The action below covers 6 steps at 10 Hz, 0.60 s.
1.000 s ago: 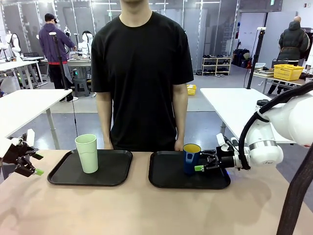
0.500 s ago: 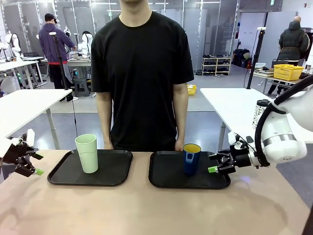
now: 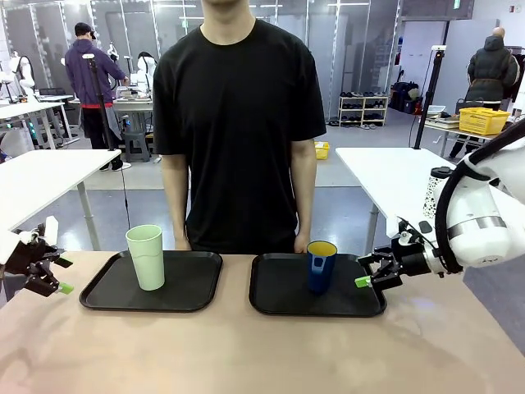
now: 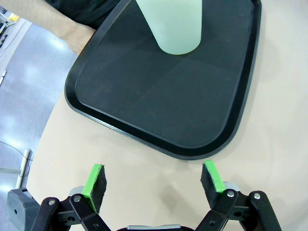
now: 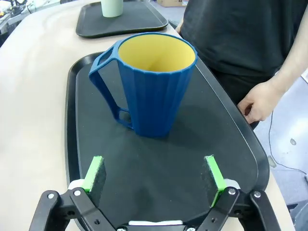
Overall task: Sort and store the cups by type.
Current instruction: Pick up the Handle plastic cup and place it into the empty Flat Tray.
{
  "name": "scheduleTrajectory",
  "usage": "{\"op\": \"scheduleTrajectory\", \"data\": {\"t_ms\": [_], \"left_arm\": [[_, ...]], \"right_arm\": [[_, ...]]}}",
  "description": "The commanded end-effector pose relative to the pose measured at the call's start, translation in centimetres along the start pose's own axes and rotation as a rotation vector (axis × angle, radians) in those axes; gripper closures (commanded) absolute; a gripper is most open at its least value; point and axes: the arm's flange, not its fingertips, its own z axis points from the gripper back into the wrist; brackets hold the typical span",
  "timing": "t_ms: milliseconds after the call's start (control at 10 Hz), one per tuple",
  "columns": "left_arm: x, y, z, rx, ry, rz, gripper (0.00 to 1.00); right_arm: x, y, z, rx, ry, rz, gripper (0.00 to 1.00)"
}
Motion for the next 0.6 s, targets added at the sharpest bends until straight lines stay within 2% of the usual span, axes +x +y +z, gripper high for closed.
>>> {"op": "scheduleTrajectory", "data": {"t_ms": [0,500], "left_arm": [[-0.01,0.08,0.08,-0.001,-0.007,-0.011,0.0],[-0.01,0.08,0.08,-0.001,-0.007,-0.011,0.0]], "right_arm": [[-0.24,-0.55,-0.36,0.013,-0.013,0.002,0.0],[-0.24,-0.55,-0.36,0.013,-0.013,0.002,0.0]]}}
